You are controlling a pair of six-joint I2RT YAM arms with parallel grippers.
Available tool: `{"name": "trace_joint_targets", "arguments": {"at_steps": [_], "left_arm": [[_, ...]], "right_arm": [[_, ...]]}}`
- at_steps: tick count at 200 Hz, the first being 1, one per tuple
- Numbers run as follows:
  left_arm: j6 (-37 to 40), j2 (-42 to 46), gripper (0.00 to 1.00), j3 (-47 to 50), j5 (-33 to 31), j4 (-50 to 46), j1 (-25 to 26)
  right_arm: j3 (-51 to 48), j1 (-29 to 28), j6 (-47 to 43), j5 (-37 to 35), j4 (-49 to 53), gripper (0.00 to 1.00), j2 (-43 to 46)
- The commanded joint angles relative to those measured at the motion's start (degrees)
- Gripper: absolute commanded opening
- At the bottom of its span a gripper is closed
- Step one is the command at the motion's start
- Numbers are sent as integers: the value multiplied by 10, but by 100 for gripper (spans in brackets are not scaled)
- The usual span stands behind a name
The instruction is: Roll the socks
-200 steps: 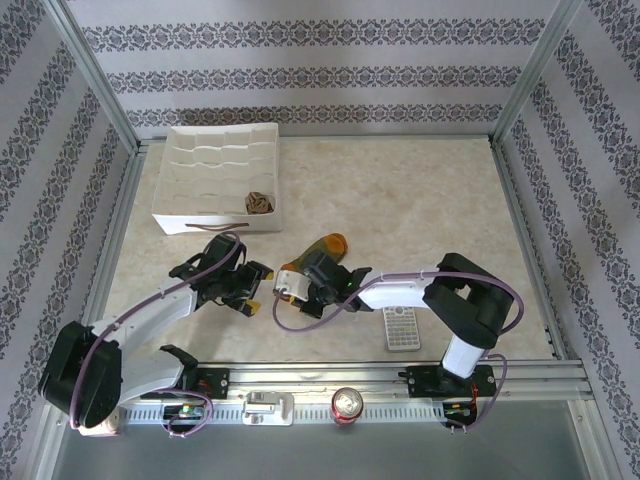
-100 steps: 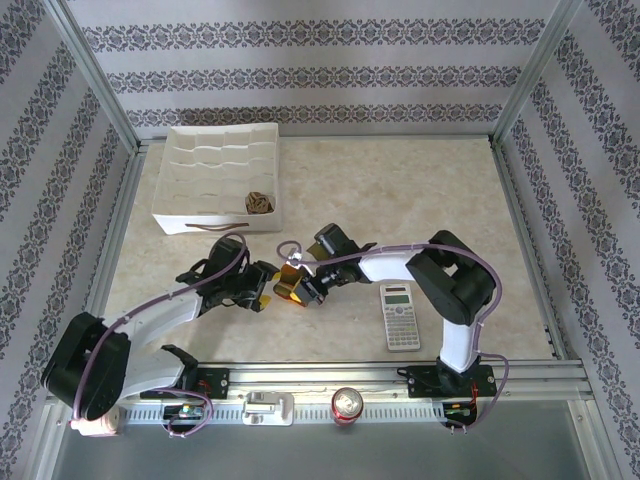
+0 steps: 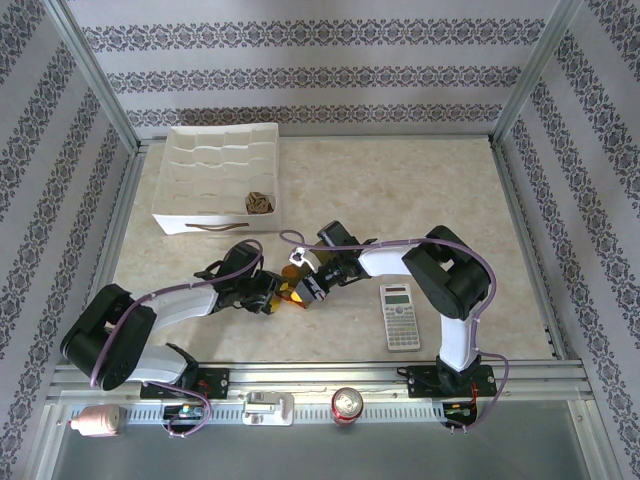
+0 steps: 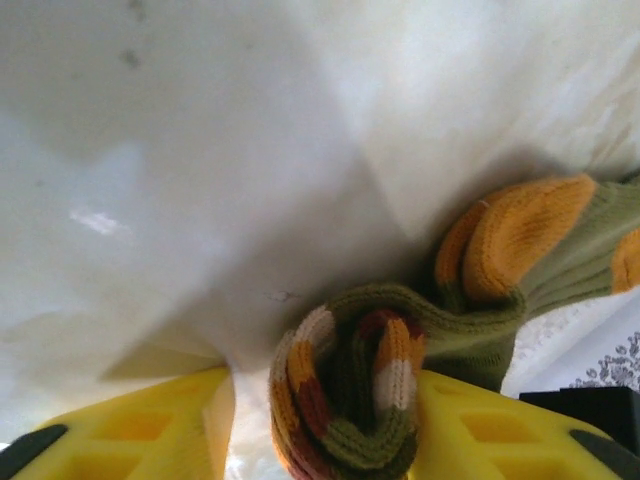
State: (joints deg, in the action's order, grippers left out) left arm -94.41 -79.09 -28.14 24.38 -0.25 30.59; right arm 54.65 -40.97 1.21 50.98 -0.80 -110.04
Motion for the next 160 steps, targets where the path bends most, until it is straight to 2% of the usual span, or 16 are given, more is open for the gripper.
{"name": "trace_joint_targets", "arguments": {"at_steps": [1,13,34,37,44,51,57,77,86,120,160], "left_arm": [[-15,-32,33,-20,-11,-9,17],[-18,-45,24,-23,-11,-28,20],[-26,-50,0,-24,-8,-90,20],[-28,-49,0,-23,-7,-101,21],[-30,-43,0,-22,-7,-125,21],[-33,-33,0,-21,-5,-155,20],[-35,-24,0,-21,-4,-180,20],[-40,13,0,-23,-9,-262,20],[-44,28,0,-21,-12,-282,20],[-65,39,0,-18,-11,-311,18],[-67,25,0,-22,-10,-300,16]], "right_arm": [[-14,0,5,-15,59,0,-23],[-15,-3,1,-21,61,0,-17],[-21,-15,-27,-48,66,0,7],[-24,-19,-33,-56,65,0,13],[-34,-26,-48,-83,59,11,33],[-51,-37,-64,-121,45,28,59],[-72,-48,-80,-161,27,37,89],[-152,-114,-159,-323,-50,56,198],[-170,-147,-193,-387,-67,60,227],[-165,-252,-248,-546,-69,63,230],[-118,-300,-253,-602,-62,61,164]]}}
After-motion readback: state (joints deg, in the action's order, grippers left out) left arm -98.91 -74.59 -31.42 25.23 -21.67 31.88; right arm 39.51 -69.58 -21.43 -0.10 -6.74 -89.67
